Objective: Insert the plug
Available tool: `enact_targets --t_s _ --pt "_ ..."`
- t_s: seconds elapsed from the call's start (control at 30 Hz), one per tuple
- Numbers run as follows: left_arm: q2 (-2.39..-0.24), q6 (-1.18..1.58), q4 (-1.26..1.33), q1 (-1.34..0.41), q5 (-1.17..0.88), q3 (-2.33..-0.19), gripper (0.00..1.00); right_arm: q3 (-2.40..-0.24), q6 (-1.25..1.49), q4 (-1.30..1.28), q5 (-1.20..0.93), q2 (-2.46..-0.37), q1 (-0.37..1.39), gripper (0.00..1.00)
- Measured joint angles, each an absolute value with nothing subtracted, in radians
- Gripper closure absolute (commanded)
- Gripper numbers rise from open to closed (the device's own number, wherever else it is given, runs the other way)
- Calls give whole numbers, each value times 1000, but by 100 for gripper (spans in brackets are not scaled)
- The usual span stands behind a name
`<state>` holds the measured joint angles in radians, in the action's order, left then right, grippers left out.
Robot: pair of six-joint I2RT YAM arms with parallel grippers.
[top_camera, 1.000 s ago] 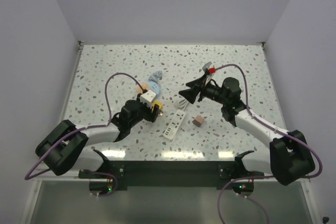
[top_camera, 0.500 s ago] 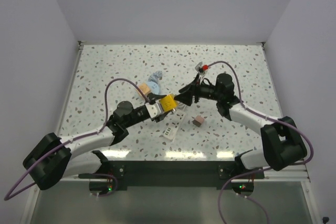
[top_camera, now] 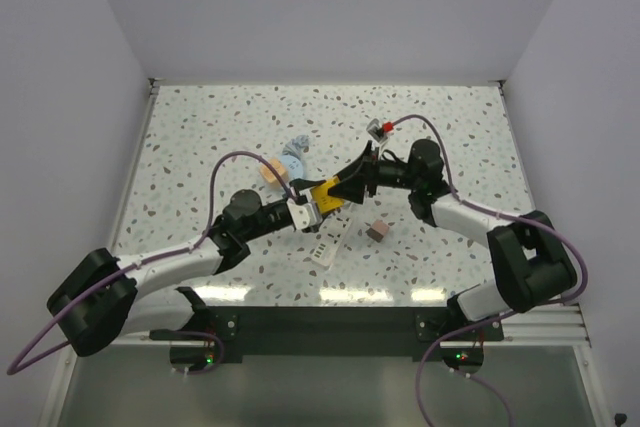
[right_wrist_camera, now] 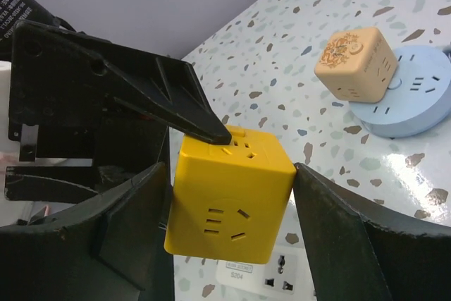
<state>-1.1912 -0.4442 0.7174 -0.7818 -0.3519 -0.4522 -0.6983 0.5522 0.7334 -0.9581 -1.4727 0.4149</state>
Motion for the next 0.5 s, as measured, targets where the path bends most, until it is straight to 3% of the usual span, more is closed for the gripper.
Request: enact_targets --t_s 0.17,0.23,0.3,0.33,0.4,0.43,0.5 --pt "-1194 -463 717 -787 -349 -461 100 -703 569 762 -991 -1495 418 25" --pt "-1196 -467 718 -788 -348 -464 100 -703 570 768 -1005 -1508 424 31" --pt "-1196 -475 718 -788 -347 -464 100 -707 573 773 -1013 -1520 426 43" --pt "-1197 -483 718 -789 -347 -464 100 -710 583 773 -1013 -1525 426 62" --pt "-1199 -484 722 -789 -340 -464 100 -717 585 779 -1015 -1533 427 90" --pt "-1201 -483 727 -789 -336 -464 86 -720 586 782 -1015 -1536 426 100" --pt "-1205 -474 742 -789 -316 -463 59 -725 588 786 -1012 -1538 426 100"
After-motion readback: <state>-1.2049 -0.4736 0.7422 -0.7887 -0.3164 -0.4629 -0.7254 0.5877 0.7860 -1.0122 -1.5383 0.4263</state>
